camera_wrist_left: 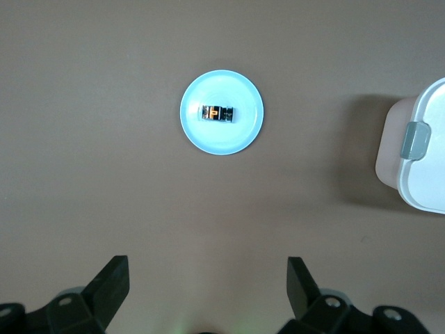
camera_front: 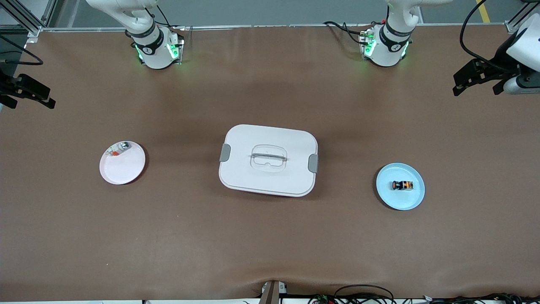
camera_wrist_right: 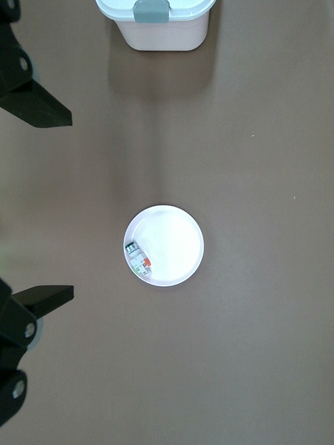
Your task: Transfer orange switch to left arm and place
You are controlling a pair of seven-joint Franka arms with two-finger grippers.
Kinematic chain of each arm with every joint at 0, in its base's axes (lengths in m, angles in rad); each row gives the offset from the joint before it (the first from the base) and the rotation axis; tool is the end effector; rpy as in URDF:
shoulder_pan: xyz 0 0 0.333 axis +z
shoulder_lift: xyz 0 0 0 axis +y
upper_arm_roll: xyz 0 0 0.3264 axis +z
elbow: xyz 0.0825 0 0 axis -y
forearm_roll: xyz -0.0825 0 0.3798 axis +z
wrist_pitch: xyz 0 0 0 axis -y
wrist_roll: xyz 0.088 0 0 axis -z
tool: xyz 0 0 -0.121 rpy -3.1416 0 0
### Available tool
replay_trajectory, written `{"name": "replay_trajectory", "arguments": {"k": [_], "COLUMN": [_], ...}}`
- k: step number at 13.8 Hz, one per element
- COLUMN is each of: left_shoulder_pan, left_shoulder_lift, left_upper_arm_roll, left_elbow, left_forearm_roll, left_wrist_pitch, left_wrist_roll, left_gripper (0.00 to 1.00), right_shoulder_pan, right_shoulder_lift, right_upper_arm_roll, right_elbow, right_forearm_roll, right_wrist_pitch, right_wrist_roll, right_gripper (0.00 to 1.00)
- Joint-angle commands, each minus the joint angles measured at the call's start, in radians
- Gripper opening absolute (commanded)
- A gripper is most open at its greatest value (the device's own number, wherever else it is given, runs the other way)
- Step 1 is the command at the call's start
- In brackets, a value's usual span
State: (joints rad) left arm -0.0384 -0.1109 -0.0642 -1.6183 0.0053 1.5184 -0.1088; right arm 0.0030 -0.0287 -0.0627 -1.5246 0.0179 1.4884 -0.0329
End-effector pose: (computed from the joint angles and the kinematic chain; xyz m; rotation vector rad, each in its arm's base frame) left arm 0.5063 -0.0535 0.6528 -3.1303 -0.0107 -0.0188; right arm 0.5319 -0.0301 0.6507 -3.1214 0.0396 0.0104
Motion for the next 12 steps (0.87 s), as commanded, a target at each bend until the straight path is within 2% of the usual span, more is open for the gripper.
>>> {"name": "replay_trajectory", "arguments": {"k": [1,4,12], "left_shoulder_pan": [-0.009,-0.003,0.005], "left_shoulder_lift": [-0.013,-0.013,0.002], "left_upper_arm_roll": [-0.015,-0.035,-0.023], "left_elbow": [-0.012,-0.008,0.044], "left_forearm_roll": [-0.001,0.004,0.004], "left_wrist_pitch": [0.000,-0.004,-0.012], "left_wrist_roll": [0.015,0.003,0.003], "left_gripper": [1.00,1.00,1.00], "right_shoulder_pan": [0.002,0.002,0.002], "right_shoulder_lift": [0.001,0.001,0.001], "right_upper_arm_roll": [0.003,0.003,0.003], "right_elbow": [0.014,0.014,0.014], "right_forearm_roll": [-0.016,-0.015,-0.015], "right_wrist_pitch": [-0.013,-0.013,-0.014], "right_wrist_roll": [-0.002,-0.002,-0.002], "right_gripper": [1.00,1.00,1.00]}}
